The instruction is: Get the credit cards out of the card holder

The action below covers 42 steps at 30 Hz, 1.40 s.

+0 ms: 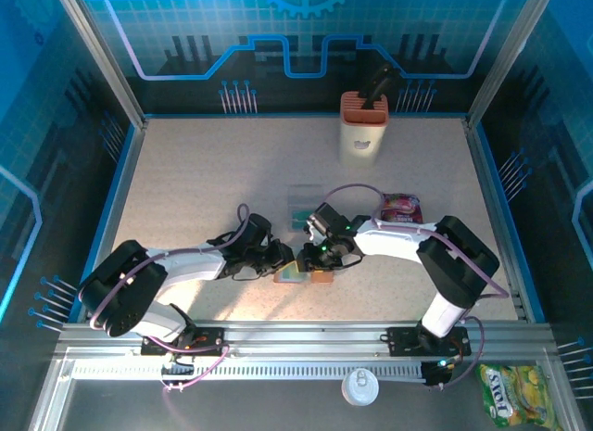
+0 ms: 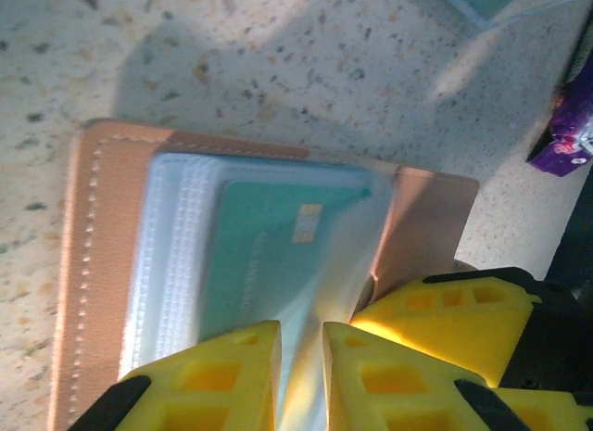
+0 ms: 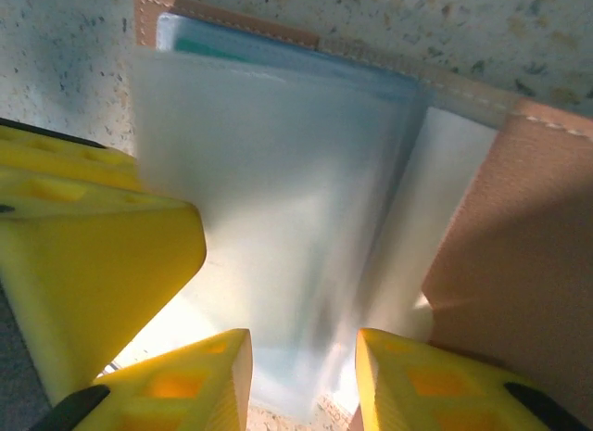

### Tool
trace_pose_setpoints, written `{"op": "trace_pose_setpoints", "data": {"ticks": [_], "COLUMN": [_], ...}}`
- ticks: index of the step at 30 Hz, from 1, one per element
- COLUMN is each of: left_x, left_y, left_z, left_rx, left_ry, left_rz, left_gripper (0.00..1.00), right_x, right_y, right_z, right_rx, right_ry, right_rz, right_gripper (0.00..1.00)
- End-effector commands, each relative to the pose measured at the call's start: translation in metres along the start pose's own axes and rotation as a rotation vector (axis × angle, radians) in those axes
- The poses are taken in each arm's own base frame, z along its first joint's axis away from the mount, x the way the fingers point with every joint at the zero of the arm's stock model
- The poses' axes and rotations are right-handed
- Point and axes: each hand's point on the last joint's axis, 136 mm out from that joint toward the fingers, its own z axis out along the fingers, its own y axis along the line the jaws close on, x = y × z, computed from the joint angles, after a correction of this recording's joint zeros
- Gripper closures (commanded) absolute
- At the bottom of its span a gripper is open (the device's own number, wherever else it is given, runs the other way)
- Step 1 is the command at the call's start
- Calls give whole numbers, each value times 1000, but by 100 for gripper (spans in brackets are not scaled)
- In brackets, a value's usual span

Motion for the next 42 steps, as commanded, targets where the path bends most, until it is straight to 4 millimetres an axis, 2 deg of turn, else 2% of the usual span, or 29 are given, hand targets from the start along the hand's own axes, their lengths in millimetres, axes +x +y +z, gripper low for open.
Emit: {"op": "trace_pose_setpoints", "data": {"ticks": [1, 6, 12, 19, 26, 29, 42], "left_x": [1, 3, 7, 12, 17, 16, 6], "left_y": [-27, -42, -54, -69, -75, -75, -63], "left_z": [-4, -5, 4, 22, 38, 40, 20], "left_rx": [53, 67, 80, 102, 109, 110, 62], "left_ry": [18, 31, 54, 91, 115, 114, 63], "left_rz": [35, 59, 77, 78, 81, 84, 107], "left_gripper": [79, 78, 75, 62, 59, 58, 54], "right_x": [-1, -1, 3, 6, 6, 13, 9], "right_y": [2, -12, -33, -48, -40, -44, -21], "right_z": [-18, -30, -50, -66, -73, -69, -56], "right_rx": [5, 72, 209, 268, 229, 226, 117], "right_ry": [-38, -62, -86, -102, -126, -110, -110], "right_rz": [-8, -10, -23, -13, -10, 0, -1], "right_gripper": [64, 63, 62, 61, 60, 60, 60]}}
